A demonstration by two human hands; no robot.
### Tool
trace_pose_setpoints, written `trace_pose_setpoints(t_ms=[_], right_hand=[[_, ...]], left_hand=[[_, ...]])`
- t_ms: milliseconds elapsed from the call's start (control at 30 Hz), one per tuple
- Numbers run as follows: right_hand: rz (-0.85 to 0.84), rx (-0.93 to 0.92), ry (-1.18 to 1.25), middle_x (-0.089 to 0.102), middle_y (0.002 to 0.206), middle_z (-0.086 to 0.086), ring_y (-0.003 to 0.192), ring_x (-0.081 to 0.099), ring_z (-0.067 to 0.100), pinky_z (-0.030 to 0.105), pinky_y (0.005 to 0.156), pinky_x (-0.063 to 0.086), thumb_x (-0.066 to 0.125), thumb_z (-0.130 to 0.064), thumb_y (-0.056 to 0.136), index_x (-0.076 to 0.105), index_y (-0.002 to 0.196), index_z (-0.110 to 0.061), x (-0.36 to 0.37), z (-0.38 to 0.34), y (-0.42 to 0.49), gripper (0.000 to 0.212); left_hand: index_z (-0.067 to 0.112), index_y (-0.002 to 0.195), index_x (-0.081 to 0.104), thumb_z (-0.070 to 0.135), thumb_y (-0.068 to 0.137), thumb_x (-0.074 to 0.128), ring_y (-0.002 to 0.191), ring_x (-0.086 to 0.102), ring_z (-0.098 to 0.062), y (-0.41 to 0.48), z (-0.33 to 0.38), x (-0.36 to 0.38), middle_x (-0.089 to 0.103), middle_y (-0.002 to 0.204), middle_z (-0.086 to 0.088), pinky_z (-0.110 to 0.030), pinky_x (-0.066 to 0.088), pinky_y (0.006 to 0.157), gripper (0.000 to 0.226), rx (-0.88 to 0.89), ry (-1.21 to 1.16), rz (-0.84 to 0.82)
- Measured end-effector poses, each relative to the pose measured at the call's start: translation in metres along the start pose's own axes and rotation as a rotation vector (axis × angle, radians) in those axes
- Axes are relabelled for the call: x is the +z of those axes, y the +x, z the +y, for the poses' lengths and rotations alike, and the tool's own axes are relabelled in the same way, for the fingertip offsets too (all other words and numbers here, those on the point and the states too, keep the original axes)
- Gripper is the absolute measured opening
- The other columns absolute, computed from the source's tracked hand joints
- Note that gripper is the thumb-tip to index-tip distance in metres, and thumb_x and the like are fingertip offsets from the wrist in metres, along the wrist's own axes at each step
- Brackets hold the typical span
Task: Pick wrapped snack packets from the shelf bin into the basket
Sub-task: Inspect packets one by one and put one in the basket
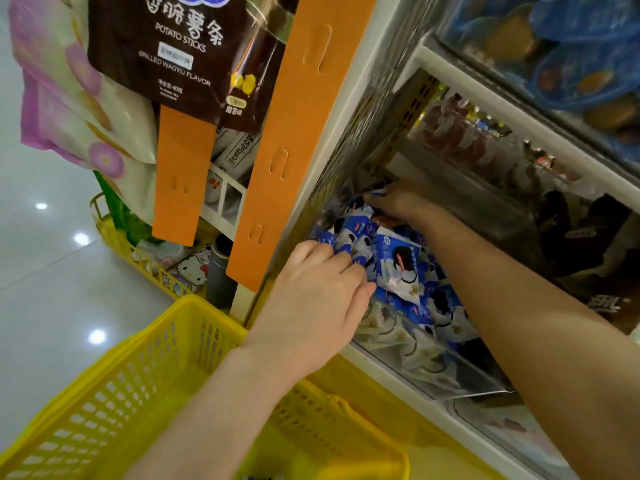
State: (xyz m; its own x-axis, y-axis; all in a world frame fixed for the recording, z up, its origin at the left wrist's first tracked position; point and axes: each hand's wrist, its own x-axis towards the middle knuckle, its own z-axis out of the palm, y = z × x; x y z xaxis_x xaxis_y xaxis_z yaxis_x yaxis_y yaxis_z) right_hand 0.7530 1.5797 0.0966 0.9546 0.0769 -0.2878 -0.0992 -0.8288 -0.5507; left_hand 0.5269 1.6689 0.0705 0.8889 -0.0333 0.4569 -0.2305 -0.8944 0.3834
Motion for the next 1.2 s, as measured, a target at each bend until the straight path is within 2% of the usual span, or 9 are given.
trace_pose_setpoints(t_ms=[133,200,367,567,700,800,933,1067,1200], right_hand=[[0.086,-0.130,-0.268,0.064,0.071,0.011,0.060,0.059,0.019,0.030,0.067,0.051,0.056,-0.041,0.090,0.058,0.080,-0.006,0.000,0.001,0.002,0.036],[0.134,-0.207,-0.271,0.063,0.079,0.013,0.064,0.056,0.020,0.031,0.068,0.046,0.048,-0.044,0.093,0.055,0.069,-0.011,-0.004,0.001,-0.007,0.041],[0.153,-0.337,-0.183,0.064,0.084,0.006,0.076,0.059,0.020,0.020,0.055,0.035,0.034,-0.045,0.098,0.063,0.089,-0.013,-0.020,0.012,-0.060,0.045],[-0.018,-0.295,-0.248,0.059,0.104,-0.004,0.097,0.055,0.011,0.023,0.081,0.040,0.056,-0.036,0.090,0.061,0.109,-0.017,-0.020,0.049,-0.103,0.028],[0.108,-0.324,-0.039,0.062,0.084,-0.004,0.085,0.058,0.009,0.016,0.073,0.042,0.062,-0.023,0.087,0.063,0.090,-0.017,-0.024,0.056,-0.121,0.007],[0.343,-0.536,0.126,0.060,0.076,-0.015,0.072,0.057,-0.005,0.007,0.066,0.043,0.063,-0.022,0.087,0.060,0.080,-0.028,-0.027,0.053,-0.148,0.009],[0.502,-0.769,0.275,0.063,0.078,-0.016,0.073,0.059,-0.002,0.010,0.067,0.044,0.063,-0.024,0.087,0.062,0.084,-0.029,-0.018,0.049,-0.194,0.006],[0.436,-0.945,0.198,0.061,0.081,-0.022,0.079,0.059,0.000,0.013,0.072,0.045,0.065,-0.024,0.084,0.062,0.086,-0.029,0.004,0.053,-0.228,0.007],[0.448,-1.048,0.131,0.060,0.083,-0.016,0.080,0.053,-0.001,0.013,0.073,0.042,0.068,-0.019,0.080,0.068,0.086,-0.017,0.026,0.063,-0.241,0.006]], left_hand=[[0.020,0.085,0.068,0.034,0.094,0.031,0.075,0.057,-0.013,0.000,-0.002,0.002,0.067,0.078,0.006,-0.031,0.031,0.088,0.041,0.003,-0.004,0.016],[0.020,0.085,0.068,0.034,0.094,0.031,0.075,0.057,-0.013,0.001,-0.002,0.003,0.067,0.078,0.007,-0.031,0.031,0.088,0.040,-0.001,-0.001,0.012],[0.021,0.085,0.068,0.035,0.095,0.030,0.076,0.057,-0.013,0.001,-0.001,0.004,0.066,0.078,0.007,-0.030,0.030,0.087,0.042,-0.014,-0.002,-0.002],[0.022,0.096,0.065,0.037,0.096,0.024,0.092,0.055,-0.015,-0.004,0.001,-0.001,0.064,0.092,0.007,-0.030,0.021,0.101,0.044,-0.002,-0.011,-0.036],[0.026,0.116,0.056,0.032,0.097,0.031,0.114,0.043,-0.009,-0.012,0.001,-0.006,0.054,0.114,0.009,-0.024,0.006,0.113,0.032,0.005,-0.131,-0.079],[0.027,0.125,0.049,0.030,0.096,0.033,0.116,0.035,0.001,-0.022,0.006,-0.010,0.044,0.122,0.014,-0.015,0.020,0.104,0.033,-0.043,-0.311,-0.034],[0.031,0.128,0.041,0.041,0.091,0.037,0.110,0.035,0.009,-0.038,0.019,-0.014,0.041,0.122,0.018,-0.002,0.032,0.083,0.039,-0.209,-0.603,0.026],[0.039,0.124,0.039,0.069,0.069,0.037,0.108,0.044,0.011,-0.052,0.021,-0.011,0.045,0.120,0.024,-0.017,0.040,0.092,0.062,-0.299,-0.843,-0.037],[0.050,0.122,0.032,0.072,0.065,0.048,0.112,0.044,0.009,-0.060,0.019,-0.006,0.045,0.124,0.023,-0.028,0.041,0.098,0.064,-0.249,-0.790,-0.013]])
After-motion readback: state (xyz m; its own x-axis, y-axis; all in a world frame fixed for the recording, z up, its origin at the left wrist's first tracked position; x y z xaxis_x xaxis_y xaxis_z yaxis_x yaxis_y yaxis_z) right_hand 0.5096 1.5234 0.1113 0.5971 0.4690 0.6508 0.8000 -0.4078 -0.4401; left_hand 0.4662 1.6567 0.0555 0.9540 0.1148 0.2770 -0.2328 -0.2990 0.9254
